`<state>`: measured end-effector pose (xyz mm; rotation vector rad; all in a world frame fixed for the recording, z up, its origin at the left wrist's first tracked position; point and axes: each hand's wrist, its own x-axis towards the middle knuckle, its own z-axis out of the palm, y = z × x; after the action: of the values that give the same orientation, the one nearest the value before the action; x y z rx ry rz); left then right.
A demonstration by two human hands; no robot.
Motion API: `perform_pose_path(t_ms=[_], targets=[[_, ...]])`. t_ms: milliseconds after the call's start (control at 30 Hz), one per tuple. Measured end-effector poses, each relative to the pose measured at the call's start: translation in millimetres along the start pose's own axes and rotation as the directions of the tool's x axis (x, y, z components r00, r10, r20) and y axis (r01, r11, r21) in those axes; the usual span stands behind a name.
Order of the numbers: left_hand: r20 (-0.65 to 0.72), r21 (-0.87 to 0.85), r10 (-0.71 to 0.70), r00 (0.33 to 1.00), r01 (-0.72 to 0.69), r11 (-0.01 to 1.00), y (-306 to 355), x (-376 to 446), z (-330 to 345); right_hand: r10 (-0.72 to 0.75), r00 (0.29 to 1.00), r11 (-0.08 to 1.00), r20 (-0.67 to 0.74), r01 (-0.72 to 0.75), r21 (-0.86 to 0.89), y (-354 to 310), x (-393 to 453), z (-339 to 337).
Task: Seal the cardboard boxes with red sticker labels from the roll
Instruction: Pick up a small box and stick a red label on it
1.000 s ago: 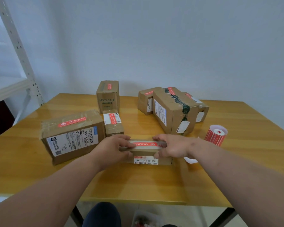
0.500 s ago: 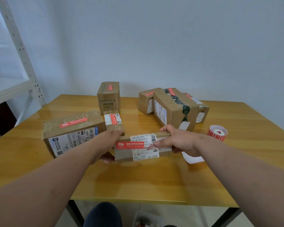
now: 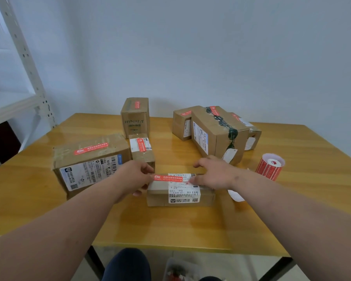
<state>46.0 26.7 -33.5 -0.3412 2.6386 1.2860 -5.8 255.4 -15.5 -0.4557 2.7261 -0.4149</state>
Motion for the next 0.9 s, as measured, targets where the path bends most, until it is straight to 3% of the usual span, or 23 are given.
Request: perform_pose_path(t_ms=[133,267,633,900], targets=[[0.016,-0.048,-0.005,1.0,0.005,0.999,1.2,1.7,-2.5,-0.061,0.983,0.996,0.174,0.05,0.067,-9.6,-1.7,5.2],[0.052,-0.058,-0.004,0.999,0.007,0.998,2.3,2.3,-7.2,-0.08,0.966,0.989,0.245,0.046,0.139,-11.9,-4.9,5.8],[0.042,0.213,0.063,0.997,-0.071,0.974,12.5,2.6,-8.6,-0.064,0.961,0.985,0.268,0.017,0.174,-11.0,-0.9,7.1],[0.019,0.197,0.081,0.997,-0.083,0.977,13.1,4.3,-6.3,-0.066,0.963,0.98,0.262,0.014,0.198,-7.7,0.2,8.4]])
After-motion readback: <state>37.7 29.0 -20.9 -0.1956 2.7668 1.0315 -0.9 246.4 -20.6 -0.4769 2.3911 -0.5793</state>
